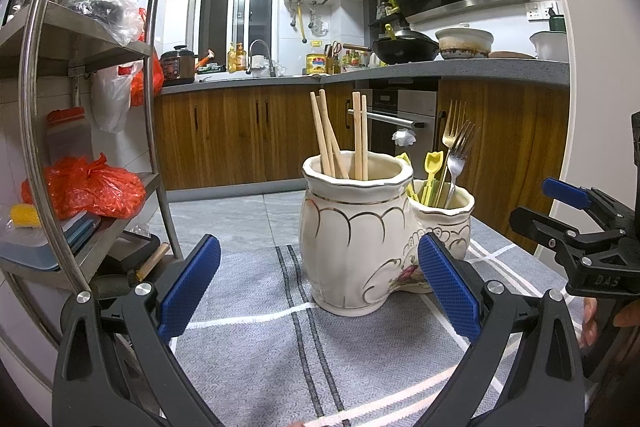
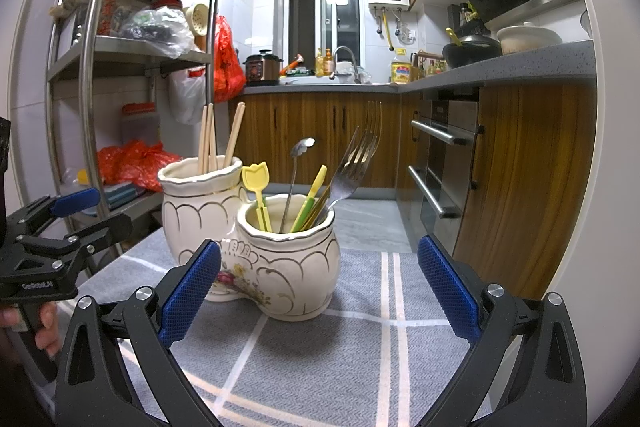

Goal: Organize utensils

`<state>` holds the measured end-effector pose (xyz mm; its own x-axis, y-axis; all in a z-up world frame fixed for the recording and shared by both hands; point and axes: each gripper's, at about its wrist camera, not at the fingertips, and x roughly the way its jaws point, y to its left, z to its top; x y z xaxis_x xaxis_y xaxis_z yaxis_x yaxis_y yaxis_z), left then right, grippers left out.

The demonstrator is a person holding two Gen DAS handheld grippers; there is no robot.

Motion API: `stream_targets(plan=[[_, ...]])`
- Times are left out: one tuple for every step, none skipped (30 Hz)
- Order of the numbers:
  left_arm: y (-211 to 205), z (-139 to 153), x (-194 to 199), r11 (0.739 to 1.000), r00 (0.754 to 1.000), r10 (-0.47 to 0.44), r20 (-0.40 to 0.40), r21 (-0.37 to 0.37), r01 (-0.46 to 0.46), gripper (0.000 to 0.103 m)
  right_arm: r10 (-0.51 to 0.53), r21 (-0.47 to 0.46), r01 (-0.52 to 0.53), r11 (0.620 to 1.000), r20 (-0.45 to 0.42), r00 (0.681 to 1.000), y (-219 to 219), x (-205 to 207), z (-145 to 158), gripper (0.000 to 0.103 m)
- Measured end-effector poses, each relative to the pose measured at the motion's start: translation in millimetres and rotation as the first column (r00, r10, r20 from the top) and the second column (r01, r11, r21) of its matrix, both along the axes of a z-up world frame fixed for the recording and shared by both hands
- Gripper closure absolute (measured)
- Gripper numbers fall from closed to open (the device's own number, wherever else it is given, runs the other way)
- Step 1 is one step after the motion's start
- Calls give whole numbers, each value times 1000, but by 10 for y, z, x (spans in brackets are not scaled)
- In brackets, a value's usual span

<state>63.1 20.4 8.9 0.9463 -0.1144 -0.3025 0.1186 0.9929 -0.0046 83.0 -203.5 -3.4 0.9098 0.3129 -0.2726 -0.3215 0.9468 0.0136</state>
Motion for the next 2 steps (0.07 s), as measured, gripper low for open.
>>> stream_targets(plan=[[2, -1, 0, 1000, 1000, 0, 0, 0, 0, 6, 0, 0, 0, 1000, 0, 1000, -2, 1, 1, 5], [3, 0, 1, 1000, 1000, 0, 0, 0, 0, 6, 0, 0, 0, 1000, 0, 1000, -1, 0, 1, 5]])
